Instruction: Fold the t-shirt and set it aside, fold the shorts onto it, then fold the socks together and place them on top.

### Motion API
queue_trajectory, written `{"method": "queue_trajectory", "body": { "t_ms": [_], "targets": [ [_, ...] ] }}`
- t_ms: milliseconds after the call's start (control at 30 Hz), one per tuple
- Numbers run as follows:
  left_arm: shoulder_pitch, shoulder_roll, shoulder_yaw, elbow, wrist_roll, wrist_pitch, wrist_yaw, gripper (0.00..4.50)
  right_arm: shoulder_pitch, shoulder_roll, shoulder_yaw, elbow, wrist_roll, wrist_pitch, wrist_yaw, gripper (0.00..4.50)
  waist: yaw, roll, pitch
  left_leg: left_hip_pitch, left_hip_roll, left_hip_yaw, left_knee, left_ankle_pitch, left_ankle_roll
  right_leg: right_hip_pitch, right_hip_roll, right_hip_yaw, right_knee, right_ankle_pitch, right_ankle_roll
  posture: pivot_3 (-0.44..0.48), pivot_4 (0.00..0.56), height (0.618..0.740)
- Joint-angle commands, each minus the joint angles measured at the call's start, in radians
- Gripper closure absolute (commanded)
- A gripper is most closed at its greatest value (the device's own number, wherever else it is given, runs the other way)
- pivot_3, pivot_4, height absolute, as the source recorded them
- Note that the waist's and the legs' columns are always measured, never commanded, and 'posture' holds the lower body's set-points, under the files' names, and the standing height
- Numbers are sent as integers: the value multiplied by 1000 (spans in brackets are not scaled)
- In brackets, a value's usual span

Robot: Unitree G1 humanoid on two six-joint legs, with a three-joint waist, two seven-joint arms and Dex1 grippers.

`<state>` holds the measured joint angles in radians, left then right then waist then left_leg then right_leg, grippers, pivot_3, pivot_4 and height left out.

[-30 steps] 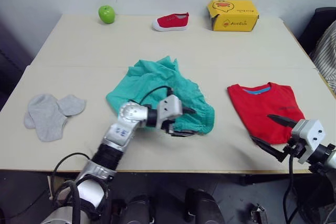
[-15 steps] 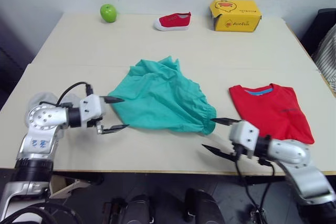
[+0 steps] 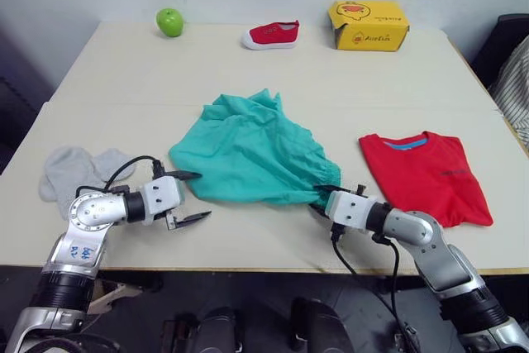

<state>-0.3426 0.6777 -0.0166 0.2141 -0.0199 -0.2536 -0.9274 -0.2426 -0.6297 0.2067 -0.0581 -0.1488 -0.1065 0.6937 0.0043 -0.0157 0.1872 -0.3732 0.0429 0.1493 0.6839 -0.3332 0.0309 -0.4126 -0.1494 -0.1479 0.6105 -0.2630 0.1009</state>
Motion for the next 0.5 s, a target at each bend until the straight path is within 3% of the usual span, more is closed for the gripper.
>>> {"method": "queue_trajectory", "body": {
  "t_ms": [33,67,367,500],
  "targets": [
    [-76,-28,-65,108,121,-46,96,0,-35,7,-43,5,34,-12,-4,4160,0,0,0,0,0,0,0,0,0,0,0,0,0,0,0,0,150,740],
    [-100,-40,-76,142,129,-74,106,0,-44,11,-53,7,45,-13,-6,4467,1,1,0,0,0,0,0,0,0,0,0,0,0,0,0,0,150,740],
    [-220,-36,-146,360,189,-176,140,0,-115,18,-129,3,146,32,7,4492,-6,3,-2,2,0,1,0,1,0,1,0,0,1,0,0,0,150,740],
    [-217,-74,-120,301,54,-144,63,0,-145,27,-157,-2,188,101,6,4492,-10,4,-3,3,1,0,0,1,0,1,0,0,2,0,0,0,150,740]
  ]
}}
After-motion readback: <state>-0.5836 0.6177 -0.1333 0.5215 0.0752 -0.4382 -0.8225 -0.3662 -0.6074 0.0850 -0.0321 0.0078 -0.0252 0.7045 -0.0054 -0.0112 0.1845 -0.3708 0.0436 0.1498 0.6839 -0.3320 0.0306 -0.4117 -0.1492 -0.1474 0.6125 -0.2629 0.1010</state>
